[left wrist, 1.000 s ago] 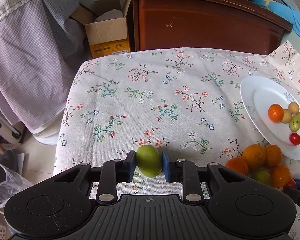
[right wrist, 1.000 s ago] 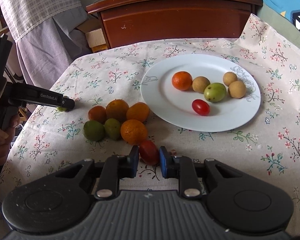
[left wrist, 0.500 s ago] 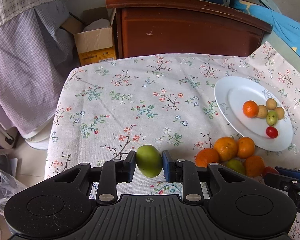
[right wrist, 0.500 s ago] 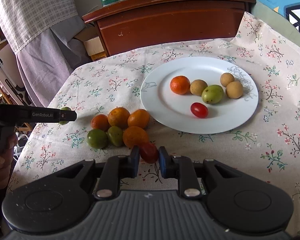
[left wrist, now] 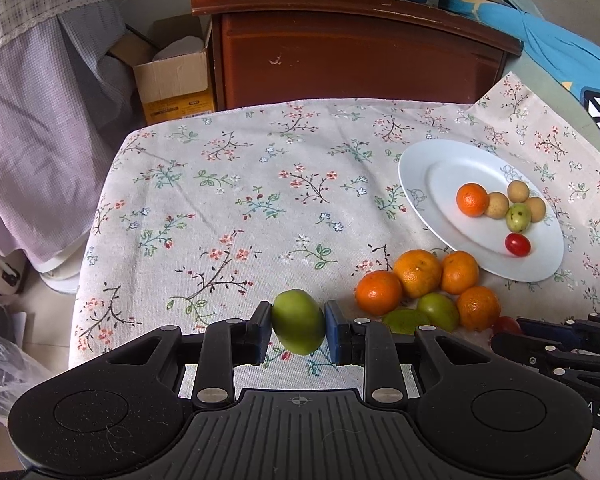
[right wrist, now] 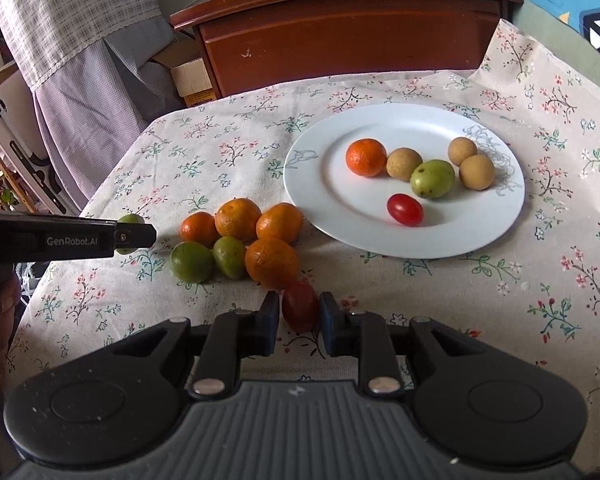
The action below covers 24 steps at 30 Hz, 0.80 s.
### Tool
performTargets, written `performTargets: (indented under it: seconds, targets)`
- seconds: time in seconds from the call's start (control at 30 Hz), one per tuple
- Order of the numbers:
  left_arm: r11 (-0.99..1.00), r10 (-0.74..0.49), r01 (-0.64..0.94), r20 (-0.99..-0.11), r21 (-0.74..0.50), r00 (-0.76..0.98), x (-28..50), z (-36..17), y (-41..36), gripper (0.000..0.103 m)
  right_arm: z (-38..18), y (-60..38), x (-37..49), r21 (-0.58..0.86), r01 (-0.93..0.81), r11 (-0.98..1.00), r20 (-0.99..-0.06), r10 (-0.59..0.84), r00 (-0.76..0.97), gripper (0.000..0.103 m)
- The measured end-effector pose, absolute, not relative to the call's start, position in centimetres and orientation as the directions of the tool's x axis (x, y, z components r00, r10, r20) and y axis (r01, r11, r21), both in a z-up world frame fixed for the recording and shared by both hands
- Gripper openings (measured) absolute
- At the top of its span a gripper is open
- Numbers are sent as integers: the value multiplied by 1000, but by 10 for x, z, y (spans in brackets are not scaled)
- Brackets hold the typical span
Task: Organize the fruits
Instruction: 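Close left gripper on the green fruit while right gripper grasps a red cherry tomato, then carry the green fruit with left gripper while right gripper carries the tomato over the plate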
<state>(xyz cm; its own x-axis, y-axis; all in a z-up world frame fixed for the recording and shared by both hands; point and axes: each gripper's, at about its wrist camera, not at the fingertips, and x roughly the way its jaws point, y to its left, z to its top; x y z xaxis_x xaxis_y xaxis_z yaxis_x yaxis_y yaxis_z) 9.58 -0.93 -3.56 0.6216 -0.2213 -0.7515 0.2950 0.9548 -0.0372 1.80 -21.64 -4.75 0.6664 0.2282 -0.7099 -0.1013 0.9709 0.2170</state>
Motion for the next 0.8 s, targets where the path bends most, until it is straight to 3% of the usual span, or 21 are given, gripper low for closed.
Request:
performTargets:
  seconds: [0.6,0.8]
  targets:
    - [920,-283,393,-672,12,684,74,-14,-39,25,-14,-226,15,302,-100,948,-619,275,735,20]
    - [902,-343,431,-656,-31,672,74,-5,-46,25,-3,-228,16,304,-113,946,-598,282,750,19]
